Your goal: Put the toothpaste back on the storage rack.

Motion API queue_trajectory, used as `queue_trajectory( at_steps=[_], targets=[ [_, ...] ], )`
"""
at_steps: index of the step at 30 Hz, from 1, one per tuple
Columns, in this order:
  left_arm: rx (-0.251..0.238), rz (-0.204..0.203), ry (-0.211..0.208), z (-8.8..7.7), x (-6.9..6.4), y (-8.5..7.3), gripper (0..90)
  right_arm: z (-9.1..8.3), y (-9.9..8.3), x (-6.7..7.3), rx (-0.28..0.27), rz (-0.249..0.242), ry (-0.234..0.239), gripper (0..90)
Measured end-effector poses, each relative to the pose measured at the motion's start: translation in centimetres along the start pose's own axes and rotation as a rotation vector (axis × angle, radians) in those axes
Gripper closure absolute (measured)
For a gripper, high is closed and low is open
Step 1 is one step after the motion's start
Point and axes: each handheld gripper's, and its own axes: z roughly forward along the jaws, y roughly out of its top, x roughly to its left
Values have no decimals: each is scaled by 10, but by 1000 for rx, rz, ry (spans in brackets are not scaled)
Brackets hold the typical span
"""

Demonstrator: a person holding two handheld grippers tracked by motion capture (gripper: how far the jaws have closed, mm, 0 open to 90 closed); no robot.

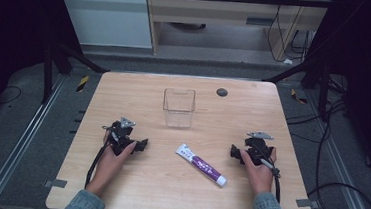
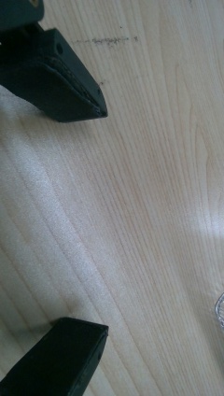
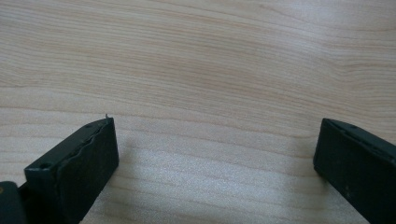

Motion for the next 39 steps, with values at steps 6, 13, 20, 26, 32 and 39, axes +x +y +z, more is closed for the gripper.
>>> queue_trajectory(
  at_steps=[6, 13, 20, 26, 32, 39],
  targets=[
    [1, 3, -2, 1, 1, 1, 0, -1, 0, -1, 2, -16, 19, 5],
    [2, 4, -2, 1, 1, 1, 0, -12, 4, 2, 10, -97, 70, 170],
    [2, 4, -2, 1, 1, 1, 0, -37, 18, 25, 27, -195, 122, 186],
    [2, 5, -2, 1, 1, 1, 0, -60, 35, 51, 29, -280, 198, 220],
    [2, 4, -2, 1, 1, 1, 0, -67, 44, 67, 35, -324, 241, 238],
    [0, 2, -2, 1, 1, 1, 0, -68, 49, 92, 77, -380, 294, 266]
  ],
)
